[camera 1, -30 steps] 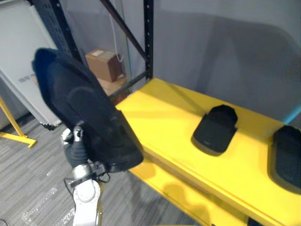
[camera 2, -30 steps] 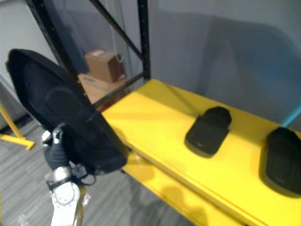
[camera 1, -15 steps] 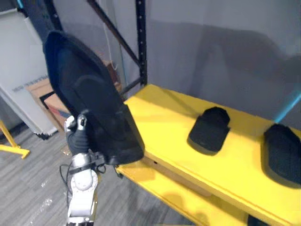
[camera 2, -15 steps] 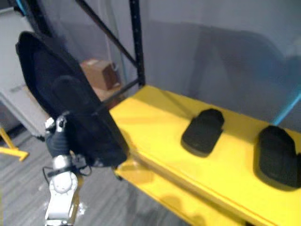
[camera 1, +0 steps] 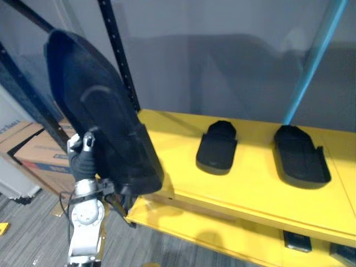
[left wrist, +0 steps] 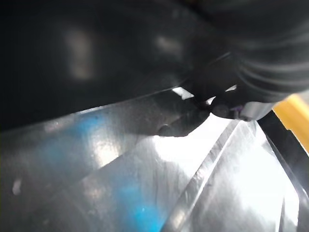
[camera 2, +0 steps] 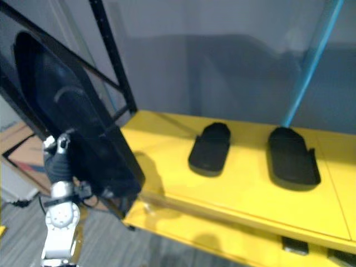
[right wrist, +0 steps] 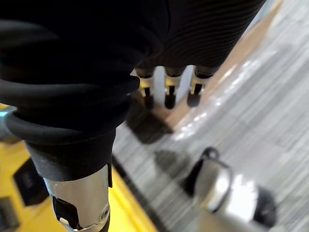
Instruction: Walk over and take plastic housings, then place them on the shelf
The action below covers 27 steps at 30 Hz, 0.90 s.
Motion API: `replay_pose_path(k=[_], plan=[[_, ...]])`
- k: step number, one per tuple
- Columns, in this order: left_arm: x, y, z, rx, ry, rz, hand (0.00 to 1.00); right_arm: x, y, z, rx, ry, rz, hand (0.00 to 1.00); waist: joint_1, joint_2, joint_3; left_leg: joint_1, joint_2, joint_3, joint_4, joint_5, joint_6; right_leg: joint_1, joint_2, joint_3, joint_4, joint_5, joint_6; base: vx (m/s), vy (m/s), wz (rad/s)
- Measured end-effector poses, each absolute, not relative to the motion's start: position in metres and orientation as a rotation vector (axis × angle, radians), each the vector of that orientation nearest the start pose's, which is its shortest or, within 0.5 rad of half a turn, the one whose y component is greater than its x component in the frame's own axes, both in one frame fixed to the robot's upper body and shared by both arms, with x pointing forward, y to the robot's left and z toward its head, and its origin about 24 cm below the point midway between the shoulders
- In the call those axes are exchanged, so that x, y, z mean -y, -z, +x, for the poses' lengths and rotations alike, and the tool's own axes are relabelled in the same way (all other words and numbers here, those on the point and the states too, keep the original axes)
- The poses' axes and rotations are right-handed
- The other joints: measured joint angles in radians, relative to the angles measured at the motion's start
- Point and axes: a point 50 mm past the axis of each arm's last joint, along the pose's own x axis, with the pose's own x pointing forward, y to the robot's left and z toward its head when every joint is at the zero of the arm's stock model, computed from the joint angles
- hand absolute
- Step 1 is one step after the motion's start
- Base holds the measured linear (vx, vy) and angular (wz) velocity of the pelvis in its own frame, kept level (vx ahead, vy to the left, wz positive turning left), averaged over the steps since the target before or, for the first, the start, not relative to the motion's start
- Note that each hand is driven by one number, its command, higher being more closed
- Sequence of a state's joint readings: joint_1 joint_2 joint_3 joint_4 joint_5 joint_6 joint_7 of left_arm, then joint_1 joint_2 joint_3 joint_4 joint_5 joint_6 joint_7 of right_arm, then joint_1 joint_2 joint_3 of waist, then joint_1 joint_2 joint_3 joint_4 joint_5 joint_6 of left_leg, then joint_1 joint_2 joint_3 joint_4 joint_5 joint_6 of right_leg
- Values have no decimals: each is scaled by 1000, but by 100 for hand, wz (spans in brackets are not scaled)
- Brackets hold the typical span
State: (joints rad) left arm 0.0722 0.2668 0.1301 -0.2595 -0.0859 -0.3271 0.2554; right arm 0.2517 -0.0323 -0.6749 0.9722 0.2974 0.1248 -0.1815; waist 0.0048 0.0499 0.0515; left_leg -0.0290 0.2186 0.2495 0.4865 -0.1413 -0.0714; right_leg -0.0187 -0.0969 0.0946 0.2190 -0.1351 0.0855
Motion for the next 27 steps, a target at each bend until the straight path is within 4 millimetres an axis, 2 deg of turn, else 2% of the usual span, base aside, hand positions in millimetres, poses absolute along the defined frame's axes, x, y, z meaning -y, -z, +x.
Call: replay_pose_path(k=[1,2,3,5,7,11,14,16,17,19,22,27], plan=[[-223,-133,224,568,-300,124,100,245,162,2,-1201,1028,474,0,-15,-26,0,28,-30,20,-84,0,0,-9,-27,-14,-11,8,13,119,144,29],[-223,-134,225,571,-299,112,100,243,162,6,-1197,1018,473,0,-16,-34,0,38,-40,29,-120,-1,-2,-14,-33,-17,-13,13,19,80,116,37],[-223,-134,227,566,-300,104,100,241,163,12,-1187,1009,485,0,-17,-42,5,60,-48,39,-178,-7,-23,-14,-37,-31,-21,21,27,68,83,26],[-225,-126,229,528,-299,112,100,236,164,12,-1193,1010,504,0,-14,-49,1,92,-61,42,-242,-9,-34,-5,-43,-46,-30,32,34,56,66,19],[-229,-117,232,465,-304,124,100,228,166,13,-1224,997,520,0,-6,-45,3,134,-68,71,-311,-6,-40,8,-44,-67,-50,61,34,9,51,-3],[-232,-114,233,436,-314,135,100,217,170,8,-1310,990,539,0,0,-38,5,132,-78,87,-359,-16,-55,1,-48,-76,-98,87,41,-58,35,-4],[-240,-108,234,379,-331,172,100,211,172,-11,-1379,1025,538,0,1,-33,8,133,-77,95,-374,-17,-56,16,-48,-104,-138,100,49,-68,-18,-4],[-243,-107,235,359,-318,194,100,212,171,-23,-1403,1054,528,0,-7,-19,14,133,-71,99,-374,-16,-57,22,-42,-107,-151,106,45,-87,-33,-2],[-247,-108,236,334,-285,231,100,215,169,-38,-1424,1087,520,0,-8,-8,15,134,-63,112,-378,-16,-58,28,-34,-105,-166,115,44,-70,-29,-12],[-250,-108,237,315,-260,249,100,217,168,-45,-1429,1111,522,0,-8,1,11,134,-58,119,-381,-15,-59,30,-28,-99,-181,123,41,-32,-24,-12],[-267,-106,243,250,-235,271,100,221,167,-54,-1437,1127,507,0,-18,9,4,156,-51,134,-405,-3,-71,43,-16,-92,-199,137,39,25,-31,-11],[-296,-103,263,128,-230,343,100,223,166,-52,-1438,1113,487,0,-22,3,0,170,-43,148,-413,1,-76,48,-5,-84,-208,141,34,20,-14,-7]])
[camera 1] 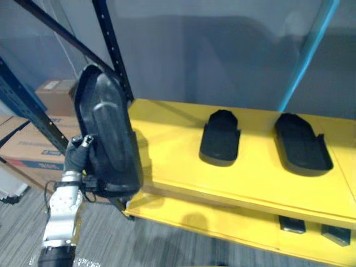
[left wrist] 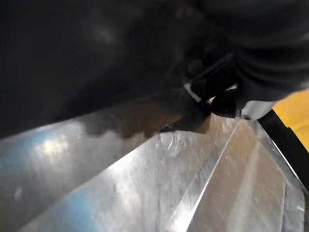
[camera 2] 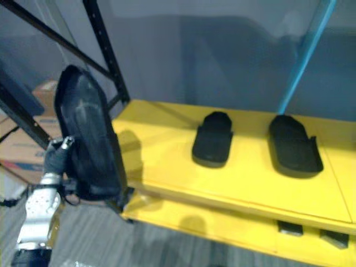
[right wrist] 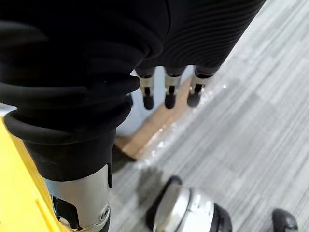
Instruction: Walk over and take plastic housings, then place them on the shelf
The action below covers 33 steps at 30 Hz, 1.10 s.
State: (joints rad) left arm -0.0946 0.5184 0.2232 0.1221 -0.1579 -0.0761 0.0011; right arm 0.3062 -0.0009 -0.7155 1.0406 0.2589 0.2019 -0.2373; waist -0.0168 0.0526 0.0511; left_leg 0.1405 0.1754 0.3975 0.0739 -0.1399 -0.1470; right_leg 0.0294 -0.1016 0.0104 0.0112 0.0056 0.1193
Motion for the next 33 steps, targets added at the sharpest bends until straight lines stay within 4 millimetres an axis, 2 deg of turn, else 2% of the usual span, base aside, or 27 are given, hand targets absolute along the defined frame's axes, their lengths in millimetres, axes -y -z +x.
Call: replay_pose_path(k=[3,8,10,12,14,16,18,22,24,28,33], plan=[[-310,-109,275,83,-229,389,100,229,165,-48,-1430,1094,462,0,0,1,1,1,0,17,-6,3,-3,-8,2,11,-4,2,-1,31,0,-11],[-329,-136,296,69,-253,495,100,241,165,-32,-1383,1070,448,0,-6,9,5,-2,-3,39,-14,13,-6,-29,3,22,-4,5,-2,20,-3,-9],[-341,-145,298,46,-263,565,100,243,165,-24,-1357,1076,469,0,-27,15,9,3,-5,46,-27,17,-3,-28,8,22,-9,6,-3,10,-10,-2],[-345,-153,305,31,-266,622,100,244,165,-18,-1346,1062,482,0,-31,26,16,4,-7,49,-32,17,-3,-30,10,24,-12,8,-4,0,0,0],[-343,-157,312,19,-254,669,100,246,165,-14,-1341,1054,484,0,-32,36,21,4,-11,52,-33,17,-3,-34,11,26,-12,8,-3,0,-13,-6],[-344,-161,315,4,-244,721,100,250,164,-5,-1321,1042,483,0,-46,42,36,-2,-14,57,-33,17,-3,-47,10,34,-9,9,-2,-7,14,-13],[-340,-168,324,-2,-225,779,100,257,162,9,-1280,1015,479,0,-43,45,72,-7,-15,85,-27,17,-3,-77,12,68,10,11,-1,-39,14,-35],[-328,-183,341,-3,-210,816,100,273,156,23,-1215,997,451,0,-57,34,135,-48,-12,111,8,17,-3,-141,13,106,43,13,-1,-49,-5,-25],[-329,-186,344,-6,-221,806,100,280,153,24,-1201,1000,420,0,-82,32,150,-64,-10,116,8,17,-2,-164,15,110,49,15,-2,-25,-12,-21],[-323,-189,353,-34,-224,779,100,287,150,26,-1188,991,388,0,-104,29,170,-74,-9,145,20,17,-2,-184,17,135,52,20,-2,16,-4,-16],[-323,-196,358,-38,-245,754,100,286,149,34,-1168,947,369,0,-109,21,215,-74,-1,165,43,14,0,-189,17,152,57,21,-2,-4,-9,-10]])
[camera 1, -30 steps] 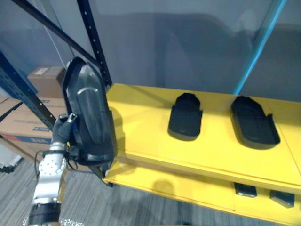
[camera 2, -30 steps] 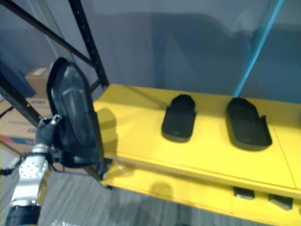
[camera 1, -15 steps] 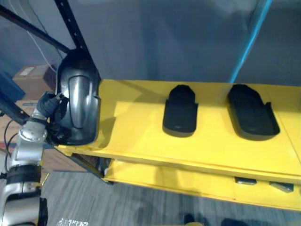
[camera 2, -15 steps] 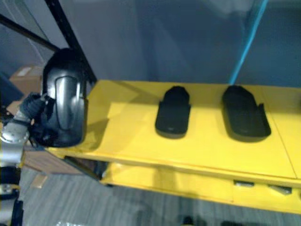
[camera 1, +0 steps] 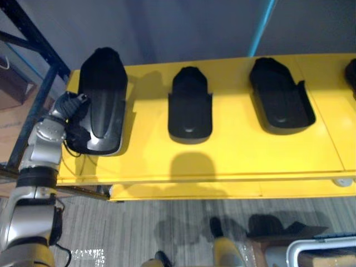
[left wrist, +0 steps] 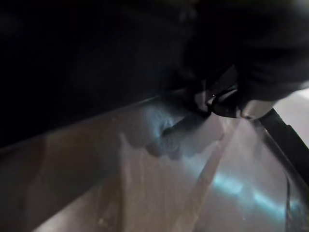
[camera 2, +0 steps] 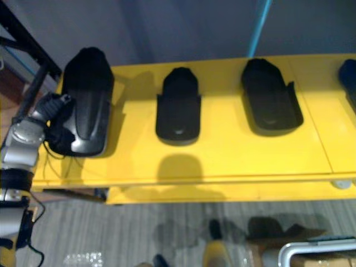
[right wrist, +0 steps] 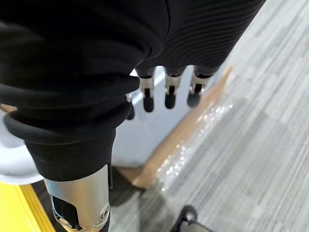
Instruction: Walk over and take plastic housings, then place them on the shelf
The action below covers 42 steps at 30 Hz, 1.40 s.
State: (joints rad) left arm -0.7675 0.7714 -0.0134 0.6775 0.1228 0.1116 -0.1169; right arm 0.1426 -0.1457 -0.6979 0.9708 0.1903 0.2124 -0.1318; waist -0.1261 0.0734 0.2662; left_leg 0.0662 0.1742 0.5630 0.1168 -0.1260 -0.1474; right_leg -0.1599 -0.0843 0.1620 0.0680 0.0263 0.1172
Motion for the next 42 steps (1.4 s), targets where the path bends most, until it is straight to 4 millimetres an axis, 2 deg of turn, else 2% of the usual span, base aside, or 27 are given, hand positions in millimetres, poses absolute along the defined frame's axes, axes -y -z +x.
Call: replay_pose_path(k=[4,6,8,12,17,18,27,39,42], plan=[[-322,-198,361,-38,-278,728,100,285,147,42,-1154,914,346,0,-2,-6,20,-35,10,6,31,-18,5,-32,5,5,11,4,0,-12,1,-3],[-322,-189,363,-80,-287,697,100,286,146,48,-1139,904,340,0,-2,-15,36,-35,14,24,50,-27,8,-33,6,19,11,8,2,-17,17,-16],[-322,-189,364,-86,-289,692,100,286,146,52,-1142,875,317,0,-3,-25,45,-39,18,26,73,-38,12,-34,6,31,11,11,4,-16,18,-13],[-319,-208,368,-37,-308,678,100,289,142,62,-1109,869,314,0,-11,-30,66,-73,17,25,106,-58,24,-56,-3,33,11,22,14,-40,33,-1],[-325,-213,367,-28,-364,648,100,288,142,67,-1111,834,286,0,-18,-36,74,-105,25,25,139,-70,27,-77,-3,35,6,35,14,-46,9,-2],[-325,-214,367,-25,-370,647,0,289,141,68,-1110,834,281,0,-18,-36,74,-112,25,25,139,-71,27,-83,-3,36,6,38,14,-33,-3,0],[-326,-238,370,36,-498,678,0,294,137,74,-1090,820,251,0,-26,-53,119,-146,40,29,176,-87,29,-94,0,41,-23,71,15,-33,-2,-2],[-328,-257,366,155,-690,755,0,290,138,77,-1098,784,228,0,-26,-53,119,-162,46,22,200,-89,32,-93,-3,35,-25,78,17,-5,0,1],[-326,-268,361,251,-780,773,0,289,139,76,-1098,784,228,0,-24,-53,119,-164,49,21,207,-94,34,-90,-3,32,-25,79,17,-22,3,5]])
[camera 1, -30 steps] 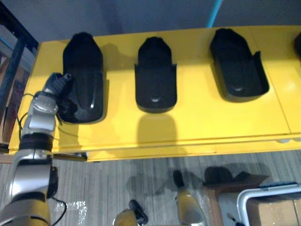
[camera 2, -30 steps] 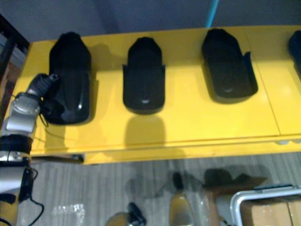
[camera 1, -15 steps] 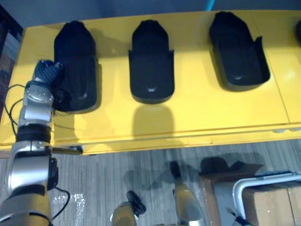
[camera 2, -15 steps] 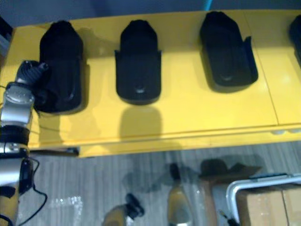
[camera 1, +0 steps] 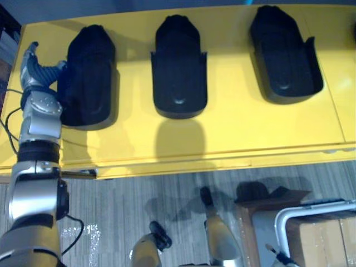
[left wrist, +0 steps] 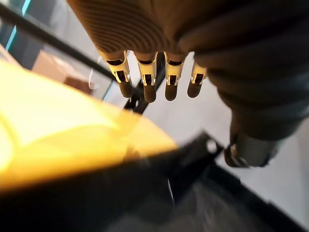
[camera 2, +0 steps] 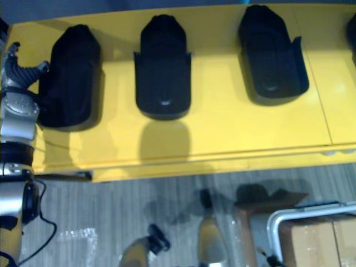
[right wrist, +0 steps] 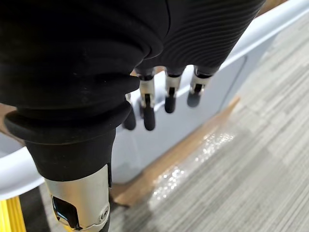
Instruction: Walk over and take plastic housings, then place them on the shelf
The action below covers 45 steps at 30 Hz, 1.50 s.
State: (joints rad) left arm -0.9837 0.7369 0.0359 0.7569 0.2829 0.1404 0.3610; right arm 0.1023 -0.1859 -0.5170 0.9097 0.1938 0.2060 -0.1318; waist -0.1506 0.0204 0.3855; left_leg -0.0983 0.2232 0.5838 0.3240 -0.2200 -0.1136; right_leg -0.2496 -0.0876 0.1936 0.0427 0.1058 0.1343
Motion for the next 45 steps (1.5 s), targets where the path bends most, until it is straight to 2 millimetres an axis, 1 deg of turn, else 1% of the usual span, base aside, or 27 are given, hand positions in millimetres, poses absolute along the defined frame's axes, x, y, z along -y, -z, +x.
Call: replay_pose_path(k=[2,5,6,7,8,10,11,12,13,14,17,19,20,25,26,28,29,31,32,35,37,38,39,40,42,44,45], plan=[[-323,-279,357,342,-838,770,0,288,139,75,-1098,785,230,0,4,0,0,5,0,-2,0,0,0,8,-1,-3,0,0,0,-9,6,4],[-317,-303,347,526,-906,763,0,282,142,71,-1107,787,238,0,6,-1,-1,28,3,-19,-2,0,0,41,-1,-17,-9,0,0,11,-5,12],[-313,-313,342,612,-921,765,0,278,144,68,-1119,796,241,0,4,0,-7,34,5,-28,-2,0,0,61,-2,-32,-16,0,0,19,-14,23],[-305,-324,336,711,-930,749,0,273,147,63,-1129,799,247,0,12,-2,-17,46,7,-29,-9,0,0,79,-1,-41,-24,0,-1,11,-16,24],[-302,-328,334,755,-932,741,0,270,148,60,-1135,799,251,0,15,-1,-28,48,8,-32,-14,0,0,85,-2,-49,-27,-1,-2,28,-18,24],[-285,-340,325,917,-912,718,0,261,153,47,-1177,805,270,0,34,-3,-83,68,7,-45,-34,4,-6,122,-3,-70,-52,-2,-3,64,-20,24],[-281,-341,323,954,-896,723,0,259,155,44,-1187,806,275,0,35,-4,-98,76,6,-51,-40,6,-9,135,-5,-80,-58,-3,-4,87,-22,24],[-273,-341,316,1021,-855,733,0,255,156,40,-1198,810,286,0,39,-2,-135,91,5,-57,-54,9,-12,153,-5,-96,-66,-5,-8,131,-37,23],[-263,-336,306,1101,-781,708,0,251,157,38,-1207,814,294,0,51,0,-180,117,-1,-60,-78,17,-19,180,-5,-114,-81,-6,-10,114,-33,18],[-261,-334,305,1113,-765,703,0,250,158,38,-1209,815,295,0,55,1,-187,123,-2,-62,-82,19,-19,187,-6,-117,-84,-7,-10,128,-41,18],[-240,-313,282,1216,-614,690,0,244,159,40,-1208,815,320,0,70,17,-235,168,-11,-98,-128,36,-24,243,-8,-181,-91,-14,-19,62,-35,34],[-231,-300,267,1253,-548,663,0,240,161,38,-1214,833,356,0,99,19,-261,184,-19,-114,-160,54,-26,259,-10,-212,-92,-19,-25,29,-46,36],[-229,-294,255,1286,-534,626,0,238,162,36,-1221,850,379,0,115,18,-274,187,-27,-136,-176,63,-27,273,-15,-232,-101,-22,-26,12,-36,45],[-242,-277,205,1382,-566,567,0,228,167,21,-1274,886,430,0,170,0,-316,203,-41,-203,-216,86,-30,337,-24,-321,-119,-39,-30,-18,-36,45],[-243,-275,199,1393,-568,547,0,227,167,20,-1273,896,441,0,171,-1,-324,203,-43,-215,-220,88,-30,343,-26,-331,-118,-43,-30,-12,-9,36],[-241,-266,174,1463,-573,485,0,222,169,13,-1287,915,466,0,191,-4,-356,212,-53,-237,-244,96,-28,359,-33,-359,-114,-54,-30,1,-4,36],[-240,-265,168,1485,-586,483,0,220,169,12,-1291,914,471,0,194,-7,-362,218,-57,-243,-254,101,-28,361,-35,-365,-112,-58,-30,6,-6,35],[-246,-258,149,1522,-697,473,0,210,171,13,-1303,907,491,0,200,-14,-373,223,-63,-266,-265,107,-27,374,-40,-390,-101,-72,-27,-4,-7,31],[-250,-255,147,1511,-739,465,0,208,171,13,-1303,908,498,0,204,-13,-375,223,-64,-268,-267,109,-26,374,-41,-392,-99,-73,-28,-11,-8,18],[-275,-228,139,1355,-1012,397,0,208,171,12,-1311,919,486,0,211,-11,-385,223,-73,-277,-294,125,-25,374,-46,-407,-99,-74,-28,3,-12,11],[-306,-186,142,1089,-1257,329,0,209,172,8,-1331,912,474,0,222,-10,-392,227,-76,-280,-314,134,-27,375,-46,-414,-104,-73,-27,13,-26,8],[-313,-173,141,1010,-1318,304,0,209,172,9,-1335,907,470,0,222,-11,-392,231,-77,-280,-320,137,-27,376,-46,-414,-104,-73,-27,26,-30,4],[-327,-144,137,854,-1428,229,0,208,172,8,-1345,904,476,0,223,-12,-392,238,-77,-281,-325,139,-27,381,-44,-416,-105,-73,-27,37,-20,4],[-333,-121,133,736,-1498,173,0,207,173,7,-1351,908,487,0,224,-14,-392,240,-77,-283,-326,139,-27,386,-44,-419,-107,-74,-27,44,-17,8],[-334,-75,124,502,-1581,154,0,203,174,7,-1377,876,478,0,224,-24,-394,240,-78,-292,-331,139,-27,390,-45,-435,-107,-75,-25,44,-6,13],[-328,-15,106,183,-1622,156,0,201,174,9,-1383,848,462,0,225,-39,-389,259,-78,-292,-334,141,-27,406,-45,-439,-108,-77,-25,51,0,3],[-326,-4,102,124,-1627,159,0,201,174,10,-1382,844,460,0,225,-41,-389,267,-78,-290,-336,140,-27,412,-45,-439,-108,-79,-24,46,5,-5]])
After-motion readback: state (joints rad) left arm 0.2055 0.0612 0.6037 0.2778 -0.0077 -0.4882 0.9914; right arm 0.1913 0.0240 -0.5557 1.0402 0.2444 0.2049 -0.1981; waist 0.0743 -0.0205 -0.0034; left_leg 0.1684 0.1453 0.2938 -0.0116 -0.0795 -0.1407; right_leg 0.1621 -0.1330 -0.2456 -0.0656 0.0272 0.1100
